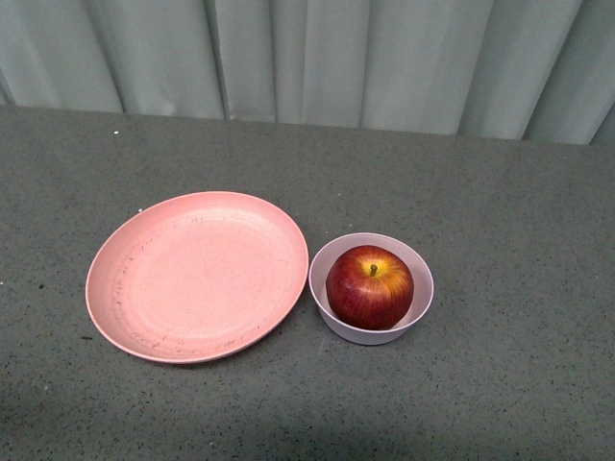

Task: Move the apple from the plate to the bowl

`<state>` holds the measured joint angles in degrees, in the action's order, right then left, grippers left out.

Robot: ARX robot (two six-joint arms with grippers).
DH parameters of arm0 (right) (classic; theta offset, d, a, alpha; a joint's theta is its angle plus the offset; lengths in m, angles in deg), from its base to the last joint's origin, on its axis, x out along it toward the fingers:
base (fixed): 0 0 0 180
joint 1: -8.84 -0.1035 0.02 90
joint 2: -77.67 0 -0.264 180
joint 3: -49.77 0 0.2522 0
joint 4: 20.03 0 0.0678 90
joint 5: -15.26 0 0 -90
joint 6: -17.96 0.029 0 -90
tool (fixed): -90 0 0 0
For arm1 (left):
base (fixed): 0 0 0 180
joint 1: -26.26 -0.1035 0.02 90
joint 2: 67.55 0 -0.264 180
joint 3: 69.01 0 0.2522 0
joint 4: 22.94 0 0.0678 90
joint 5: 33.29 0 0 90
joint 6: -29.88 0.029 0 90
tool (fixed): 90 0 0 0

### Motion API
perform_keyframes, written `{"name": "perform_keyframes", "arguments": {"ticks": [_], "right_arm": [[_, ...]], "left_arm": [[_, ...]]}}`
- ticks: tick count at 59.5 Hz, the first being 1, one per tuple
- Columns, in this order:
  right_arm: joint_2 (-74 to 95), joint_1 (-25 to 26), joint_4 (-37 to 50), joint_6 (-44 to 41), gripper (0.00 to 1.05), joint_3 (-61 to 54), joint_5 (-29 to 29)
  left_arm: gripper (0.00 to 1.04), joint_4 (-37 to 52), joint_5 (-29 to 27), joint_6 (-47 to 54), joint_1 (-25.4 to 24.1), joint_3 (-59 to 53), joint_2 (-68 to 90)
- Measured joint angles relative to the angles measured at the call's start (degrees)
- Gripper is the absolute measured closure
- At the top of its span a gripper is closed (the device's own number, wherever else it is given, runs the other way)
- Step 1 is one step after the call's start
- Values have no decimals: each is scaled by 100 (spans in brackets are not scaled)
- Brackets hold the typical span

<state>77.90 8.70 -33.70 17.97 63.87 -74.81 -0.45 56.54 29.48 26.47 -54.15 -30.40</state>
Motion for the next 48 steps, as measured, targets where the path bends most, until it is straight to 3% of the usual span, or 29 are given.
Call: {"name": "perform_keyframes", "arguments": {"ticks": [48], "right_arm": [[0,0,0,0,9,0,0]], "left_arm": [[101,-2111,2,0,-7,-4,-2225]]}}
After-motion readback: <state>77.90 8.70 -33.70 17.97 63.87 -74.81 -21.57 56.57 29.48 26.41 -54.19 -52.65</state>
